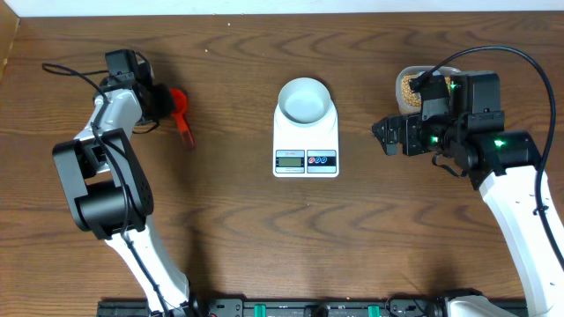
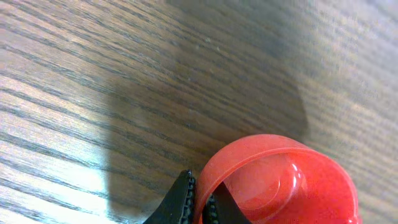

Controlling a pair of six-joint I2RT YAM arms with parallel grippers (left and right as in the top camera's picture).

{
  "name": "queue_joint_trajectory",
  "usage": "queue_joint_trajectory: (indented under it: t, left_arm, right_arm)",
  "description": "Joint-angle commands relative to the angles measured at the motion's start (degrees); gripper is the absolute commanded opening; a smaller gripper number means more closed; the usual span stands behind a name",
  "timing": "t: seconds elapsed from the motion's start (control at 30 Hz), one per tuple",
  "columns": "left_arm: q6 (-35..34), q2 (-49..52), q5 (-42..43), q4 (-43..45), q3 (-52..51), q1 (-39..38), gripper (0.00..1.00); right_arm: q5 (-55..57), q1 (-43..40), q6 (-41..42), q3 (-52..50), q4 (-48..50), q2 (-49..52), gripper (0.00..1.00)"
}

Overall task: Scoop item into bowl and weigh 50g on scale
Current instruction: 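Close the left gripper on the red scoop and lift it, then carry the scoop over the scale and pass its handle to the right gripper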

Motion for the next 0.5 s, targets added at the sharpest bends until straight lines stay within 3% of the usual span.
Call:
queue_joint_trajectory:
  t: [0.0, 0.27, 0.47]
  left_arm:
    - [-7.43, -1.62, -0.52, 0.42, 1.25, 0.31, 0.07]
    - [-23.19, -10.25, 0.35, -2.71, 1.25, 0.31, 0.07]
    - [-34.25, -18.56, 12.46, -5.27, 1.22, 0.24, 0.07]
  right_arm:
    - [-0.74, -0.35, 1.36, 1.11, 0.2, 0.5, 0.99]
    - [-1.53, -0.35, 9.75, 1.14, 4.11, 0.5, 0.99]
    - [-9.55, 1.05, 15.08, 1.11, 13.68, 1.55, 0.96]
